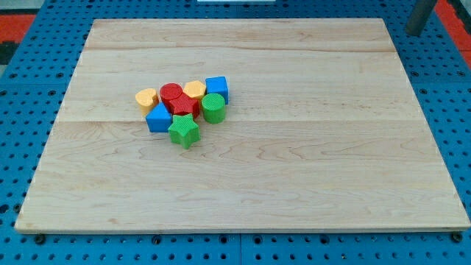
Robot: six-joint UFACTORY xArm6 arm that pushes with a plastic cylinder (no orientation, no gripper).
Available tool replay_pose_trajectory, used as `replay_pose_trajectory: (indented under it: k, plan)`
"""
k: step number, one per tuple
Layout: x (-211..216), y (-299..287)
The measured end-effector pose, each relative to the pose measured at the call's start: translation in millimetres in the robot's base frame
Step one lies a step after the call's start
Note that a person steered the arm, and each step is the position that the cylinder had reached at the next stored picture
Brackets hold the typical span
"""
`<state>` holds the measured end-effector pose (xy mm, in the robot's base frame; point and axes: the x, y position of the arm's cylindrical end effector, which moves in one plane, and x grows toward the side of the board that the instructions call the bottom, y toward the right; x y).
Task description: Separate the blue cube from the group of blocks
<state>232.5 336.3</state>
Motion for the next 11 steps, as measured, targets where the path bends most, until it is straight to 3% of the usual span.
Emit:
replay_pose_trajectory:
  k: [3,6,7,8,11]
  plan:
    - [37,-86]
    - [46,-89]
    - [99,-131]
    - [134,-223]
    - [181,-329]
